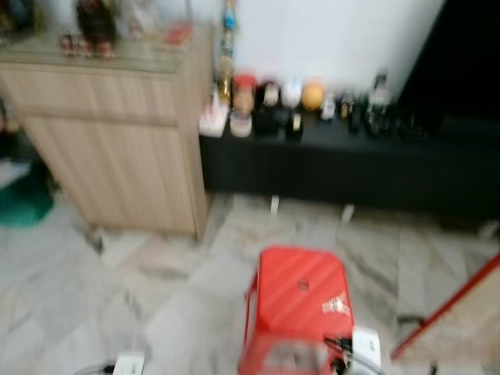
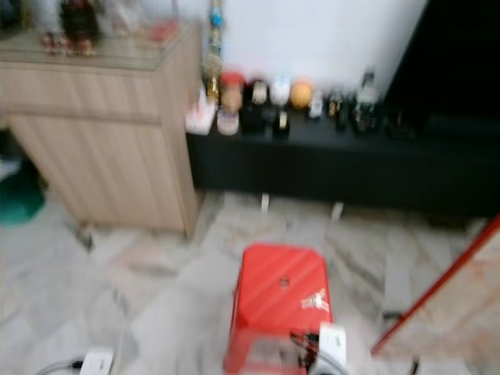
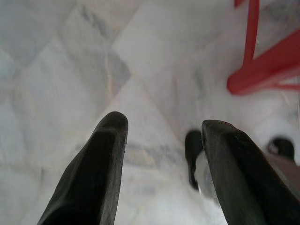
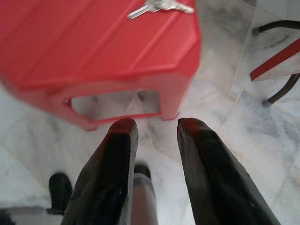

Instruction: Hang keys on a hook

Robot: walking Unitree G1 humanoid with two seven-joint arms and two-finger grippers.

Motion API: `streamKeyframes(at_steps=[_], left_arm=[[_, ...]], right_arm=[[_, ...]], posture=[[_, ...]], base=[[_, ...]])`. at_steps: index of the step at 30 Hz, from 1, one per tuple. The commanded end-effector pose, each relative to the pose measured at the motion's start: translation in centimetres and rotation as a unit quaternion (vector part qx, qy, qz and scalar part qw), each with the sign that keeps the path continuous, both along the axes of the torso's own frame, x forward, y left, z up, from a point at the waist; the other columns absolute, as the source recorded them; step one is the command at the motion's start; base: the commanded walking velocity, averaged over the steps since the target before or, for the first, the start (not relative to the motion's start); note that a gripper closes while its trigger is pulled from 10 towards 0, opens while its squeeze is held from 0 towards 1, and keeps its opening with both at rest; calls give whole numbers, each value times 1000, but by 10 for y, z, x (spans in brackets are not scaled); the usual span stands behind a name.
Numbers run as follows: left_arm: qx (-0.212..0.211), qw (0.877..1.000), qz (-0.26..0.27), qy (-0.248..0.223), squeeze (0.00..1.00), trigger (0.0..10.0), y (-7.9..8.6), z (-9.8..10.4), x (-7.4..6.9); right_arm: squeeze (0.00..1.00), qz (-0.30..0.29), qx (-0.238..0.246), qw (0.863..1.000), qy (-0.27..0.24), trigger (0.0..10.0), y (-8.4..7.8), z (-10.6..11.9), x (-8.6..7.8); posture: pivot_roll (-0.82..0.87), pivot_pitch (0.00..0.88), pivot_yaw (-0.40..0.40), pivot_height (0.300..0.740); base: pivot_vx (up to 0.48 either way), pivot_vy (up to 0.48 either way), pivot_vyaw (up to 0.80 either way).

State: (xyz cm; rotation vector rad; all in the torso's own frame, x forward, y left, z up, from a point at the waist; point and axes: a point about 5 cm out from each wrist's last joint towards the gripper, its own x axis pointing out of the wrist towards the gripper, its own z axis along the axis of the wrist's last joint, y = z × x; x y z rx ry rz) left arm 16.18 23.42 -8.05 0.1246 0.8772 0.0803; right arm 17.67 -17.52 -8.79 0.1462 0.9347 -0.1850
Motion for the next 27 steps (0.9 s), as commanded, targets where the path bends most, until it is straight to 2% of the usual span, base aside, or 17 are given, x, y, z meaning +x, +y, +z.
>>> streamKeyframes(at_steps=[1, 13, 27], left_arm=[[-8, 1000, -9, 10, 0, 10000, -9, -5, -6], [-10, 1000, -11, 9, 0, 10000, -11, -5, -6], [-9, 1000, -17, 12, 0, 10000, -13, -5, -5]], right_arm=[[0, -14, -10, 1000, 6, 10000, -10, -1, -5], [0, -11, -15, 1000, 5, 10000, -11, -1, -4], [0, -7, -17, 1000, -2, 10000, -11, 0, -2]], posture=[[61, 0, -44, 740], [58, 0, -48, 740], [50, 0, -47, 740]], base=[[0, 0, 0], [0, 0, 0], [288, 0, 0]])
